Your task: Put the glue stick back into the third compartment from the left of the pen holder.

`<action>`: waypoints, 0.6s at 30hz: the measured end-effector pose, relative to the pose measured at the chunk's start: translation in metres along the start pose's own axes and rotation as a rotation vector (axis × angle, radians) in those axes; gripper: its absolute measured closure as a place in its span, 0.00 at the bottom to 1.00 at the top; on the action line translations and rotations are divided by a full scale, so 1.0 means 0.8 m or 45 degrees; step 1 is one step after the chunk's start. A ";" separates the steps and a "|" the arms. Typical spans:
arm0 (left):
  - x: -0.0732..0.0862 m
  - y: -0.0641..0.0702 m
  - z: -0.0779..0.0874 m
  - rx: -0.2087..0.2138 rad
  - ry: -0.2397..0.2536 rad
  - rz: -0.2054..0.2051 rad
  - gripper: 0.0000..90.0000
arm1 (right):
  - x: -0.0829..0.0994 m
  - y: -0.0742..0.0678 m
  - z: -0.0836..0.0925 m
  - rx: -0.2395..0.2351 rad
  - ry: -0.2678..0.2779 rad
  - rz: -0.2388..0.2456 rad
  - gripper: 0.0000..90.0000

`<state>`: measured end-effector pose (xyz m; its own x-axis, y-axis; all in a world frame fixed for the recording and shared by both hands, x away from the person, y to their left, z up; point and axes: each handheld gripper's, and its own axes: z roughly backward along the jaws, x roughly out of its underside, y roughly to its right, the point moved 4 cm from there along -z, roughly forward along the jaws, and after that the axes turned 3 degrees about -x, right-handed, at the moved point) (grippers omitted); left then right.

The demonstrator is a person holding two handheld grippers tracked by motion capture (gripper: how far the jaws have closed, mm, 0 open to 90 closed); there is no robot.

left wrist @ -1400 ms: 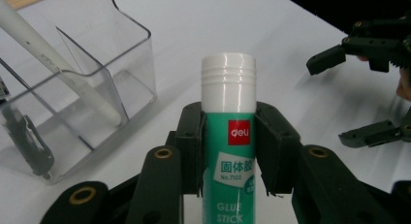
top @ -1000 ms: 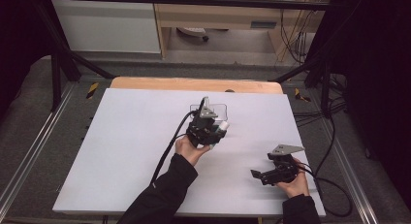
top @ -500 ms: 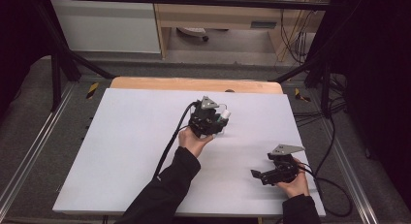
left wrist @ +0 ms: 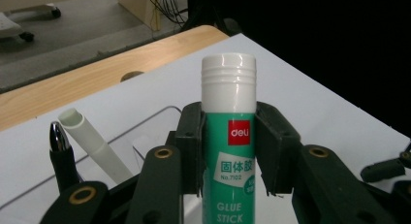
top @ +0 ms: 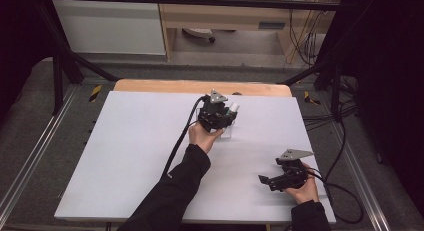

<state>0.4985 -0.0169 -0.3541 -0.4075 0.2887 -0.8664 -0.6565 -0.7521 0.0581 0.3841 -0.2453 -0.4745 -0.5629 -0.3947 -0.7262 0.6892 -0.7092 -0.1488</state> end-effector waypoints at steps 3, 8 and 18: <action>-0.003 -0.004 -0.008 -0.008 0.003 0.012 0.73 | 0.000 -0.001 -0.001 -0.003 0.000 -0.006 0.00; -0.008 -0.011 -0.018 -0.032 0.017 0.016 0.73 | 0.000 0.000 0.000 0.000 -0.002 -0.004 0.00; -0.013 -0.023 -0.044 -0.066 0.014 0.013 0.72 | 0.000 0.000 0.000 -0.004 0.001 0.000 0.00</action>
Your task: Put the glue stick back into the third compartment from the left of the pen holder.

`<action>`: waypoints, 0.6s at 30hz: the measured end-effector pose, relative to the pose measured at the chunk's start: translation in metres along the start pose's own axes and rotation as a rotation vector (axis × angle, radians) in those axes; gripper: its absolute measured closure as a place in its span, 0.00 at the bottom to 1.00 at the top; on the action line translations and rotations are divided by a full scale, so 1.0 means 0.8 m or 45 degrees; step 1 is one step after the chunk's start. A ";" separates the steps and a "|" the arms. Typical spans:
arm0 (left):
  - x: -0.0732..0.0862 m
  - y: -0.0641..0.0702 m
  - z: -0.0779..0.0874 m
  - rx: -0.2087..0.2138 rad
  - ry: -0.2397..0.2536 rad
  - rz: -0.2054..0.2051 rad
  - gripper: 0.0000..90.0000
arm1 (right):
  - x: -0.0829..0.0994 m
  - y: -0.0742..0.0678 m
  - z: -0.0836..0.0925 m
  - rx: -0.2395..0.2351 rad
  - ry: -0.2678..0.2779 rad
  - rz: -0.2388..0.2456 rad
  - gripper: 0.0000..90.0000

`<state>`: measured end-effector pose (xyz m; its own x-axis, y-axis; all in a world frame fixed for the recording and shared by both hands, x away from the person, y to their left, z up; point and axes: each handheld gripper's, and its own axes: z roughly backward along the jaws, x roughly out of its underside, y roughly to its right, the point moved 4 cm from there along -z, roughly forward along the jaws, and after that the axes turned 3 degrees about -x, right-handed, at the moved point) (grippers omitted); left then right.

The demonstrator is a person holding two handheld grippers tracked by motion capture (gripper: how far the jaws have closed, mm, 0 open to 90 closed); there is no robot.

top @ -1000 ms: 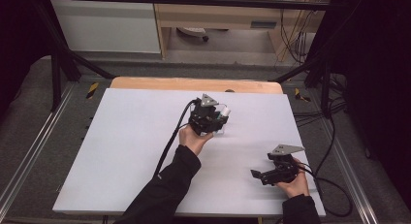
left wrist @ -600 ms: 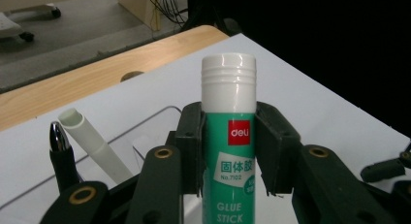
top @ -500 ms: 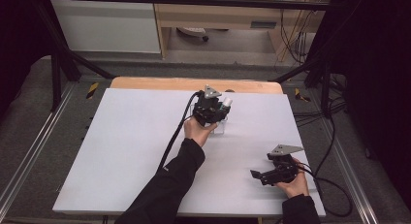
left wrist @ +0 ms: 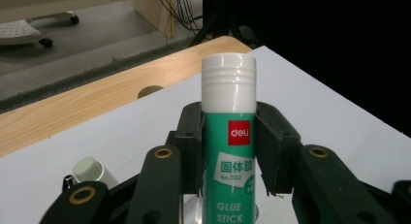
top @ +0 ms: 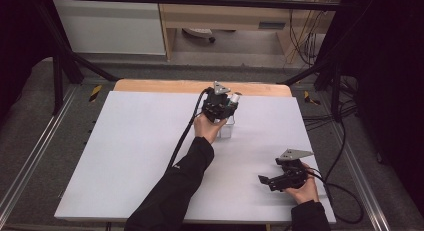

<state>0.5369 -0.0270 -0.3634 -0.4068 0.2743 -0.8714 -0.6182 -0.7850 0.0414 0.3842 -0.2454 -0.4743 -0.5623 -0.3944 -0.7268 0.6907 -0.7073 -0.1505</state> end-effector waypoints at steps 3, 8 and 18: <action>0.000 -0.003 -0.007 0.006 -0.001 0.004 0.73 | 0.000 -0.001 -0.001 -0.001 0.002 -0.004 0.00; 0.004 -0.011 -0.017 0.004 -0.004 0.008 0.72 | 0.000 -0.001 -0.002 -0.004 -0.003 -0.003 0.00; 0.013 -0.008 -0.030 0.023 -0.018 0.006 0.72 | 0.000 0.000 0.000 -0.002 -0.001 0.000 0.00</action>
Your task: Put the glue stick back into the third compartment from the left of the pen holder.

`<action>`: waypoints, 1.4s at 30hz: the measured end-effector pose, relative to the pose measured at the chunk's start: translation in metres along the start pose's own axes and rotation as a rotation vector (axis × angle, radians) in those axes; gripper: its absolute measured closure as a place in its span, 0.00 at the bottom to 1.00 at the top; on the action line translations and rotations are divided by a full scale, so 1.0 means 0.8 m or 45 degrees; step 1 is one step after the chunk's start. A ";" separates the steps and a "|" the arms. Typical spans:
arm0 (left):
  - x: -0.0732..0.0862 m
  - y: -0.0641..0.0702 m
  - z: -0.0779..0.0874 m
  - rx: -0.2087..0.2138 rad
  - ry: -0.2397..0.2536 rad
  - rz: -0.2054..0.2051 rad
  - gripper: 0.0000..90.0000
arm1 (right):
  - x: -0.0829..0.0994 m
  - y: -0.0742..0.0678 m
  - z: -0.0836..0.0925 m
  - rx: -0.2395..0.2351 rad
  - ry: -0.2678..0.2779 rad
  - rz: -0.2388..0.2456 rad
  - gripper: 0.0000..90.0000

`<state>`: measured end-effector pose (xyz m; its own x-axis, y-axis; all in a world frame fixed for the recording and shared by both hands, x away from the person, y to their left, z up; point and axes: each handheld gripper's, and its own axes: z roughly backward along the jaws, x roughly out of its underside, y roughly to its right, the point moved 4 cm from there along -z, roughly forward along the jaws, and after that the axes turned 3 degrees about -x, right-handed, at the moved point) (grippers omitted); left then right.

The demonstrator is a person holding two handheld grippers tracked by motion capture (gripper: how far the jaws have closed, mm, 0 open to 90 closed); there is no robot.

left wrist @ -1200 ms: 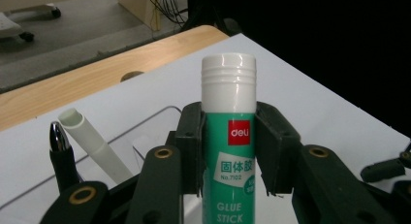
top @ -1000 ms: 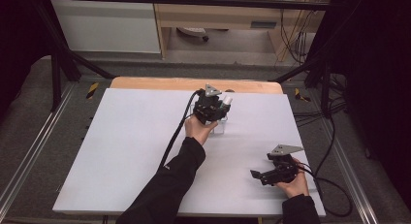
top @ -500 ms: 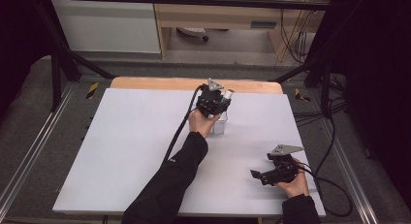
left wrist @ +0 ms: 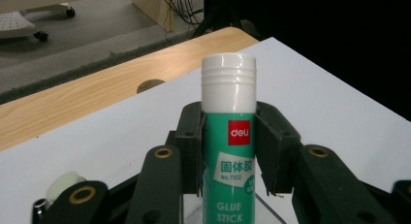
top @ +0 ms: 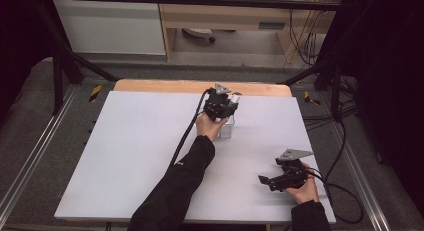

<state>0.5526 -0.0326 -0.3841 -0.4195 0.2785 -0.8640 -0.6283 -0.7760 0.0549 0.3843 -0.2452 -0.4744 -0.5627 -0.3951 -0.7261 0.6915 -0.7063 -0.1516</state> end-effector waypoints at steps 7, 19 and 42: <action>0.005 0.001 -0.006 0.007 -0.019 0.004 0.72 | 0.000 0.000 0.000 0.001 0.006 0.004 0.00; 0.015 0.000 0.000 0.032 -0.007 0.005 0.72 | 0.000 0.000 0.000 0.002 0.004 -0.001 0.00; 0.010 -0.007 0.049 0.063 -0.096 -0.055 0.40 | 0.000 -0.001 -0.003 0.002 -0.001 -0.013 0.00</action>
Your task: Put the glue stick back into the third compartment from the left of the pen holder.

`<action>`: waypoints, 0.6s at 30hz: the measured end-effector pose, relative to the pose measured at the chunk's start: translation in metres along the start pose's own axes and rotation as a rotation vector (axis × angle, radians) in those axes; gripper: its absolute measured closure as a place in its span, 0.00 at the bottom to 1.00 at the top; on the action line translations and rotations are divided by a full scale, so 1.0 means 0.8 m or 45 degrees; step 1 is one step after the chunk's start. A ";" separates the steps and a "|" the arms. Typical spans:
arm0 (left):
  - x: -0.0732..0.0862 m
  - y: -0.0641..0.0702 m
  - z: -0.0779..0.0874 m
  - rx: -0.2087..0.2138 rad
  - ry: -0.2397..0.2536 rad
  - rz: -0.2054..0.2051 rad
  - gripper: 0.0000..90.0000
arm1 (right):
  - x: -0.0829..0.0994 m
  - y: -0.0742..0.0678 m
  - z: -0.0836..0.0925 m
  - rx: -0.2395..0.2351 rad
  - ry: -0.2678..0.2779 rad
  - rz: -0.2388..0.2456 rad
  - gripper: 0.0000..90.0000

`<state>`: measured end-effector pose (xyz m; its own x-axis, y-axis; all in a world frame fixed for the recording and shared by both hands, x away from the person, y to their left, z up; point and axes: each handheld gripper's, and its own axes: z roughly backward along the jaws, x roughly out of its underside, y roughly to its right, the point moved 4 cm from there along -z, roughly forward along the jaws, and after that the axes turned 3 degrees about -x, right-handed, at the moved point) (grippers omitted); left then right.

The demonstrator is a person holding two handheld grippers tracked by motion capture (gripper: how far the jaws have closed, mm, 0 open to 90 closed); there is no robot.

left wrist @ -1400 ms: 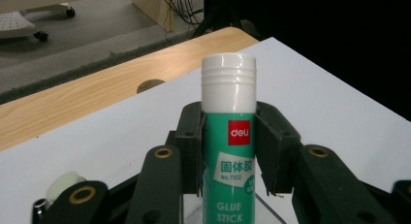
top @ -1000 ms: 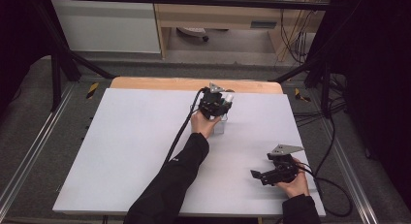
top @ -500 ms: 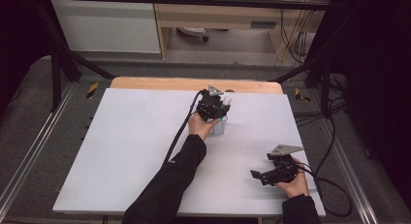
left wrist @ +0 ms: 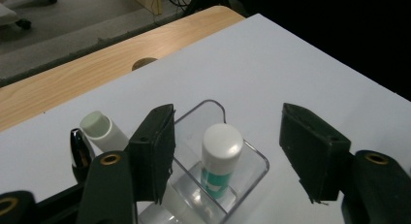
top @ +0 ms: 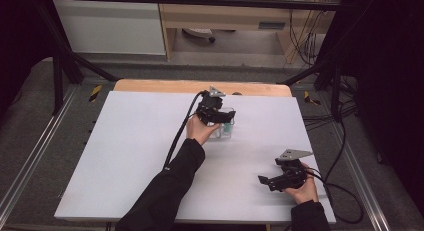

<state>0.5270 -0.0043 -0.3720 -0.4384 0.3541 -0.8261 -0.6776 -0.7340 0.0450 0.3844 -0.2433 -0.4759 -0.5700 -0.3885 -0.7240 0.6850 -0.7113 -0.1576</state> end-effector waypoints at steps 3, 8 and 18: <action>0.003 -0.002 0.010 0.004 0.001 -0.005 0.38 | 0.000 0.000 -0.001 0.001 -0.005 0.005 0.00; 0.012 -0.005 0.030 0.019 -0.010 -0.025 0.35 | 0.000 0.000 0.000 0.003 0.004 0.000 0.00; 0.049 -0.018 0.071 -0.007 -0.057 -0.063 0.19 | -0.001 0.000 -0.001 0.009 0.015 -0.018 0.00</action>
<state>0.4862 0.0529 -0.3730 -0.4303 0.4154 -0.8014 -0.6958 -0.7183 0.0012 0.3849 -0.2425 -0.4757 -0.5744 -0.3713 -0.7295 0.6734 -0.7211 -0.1632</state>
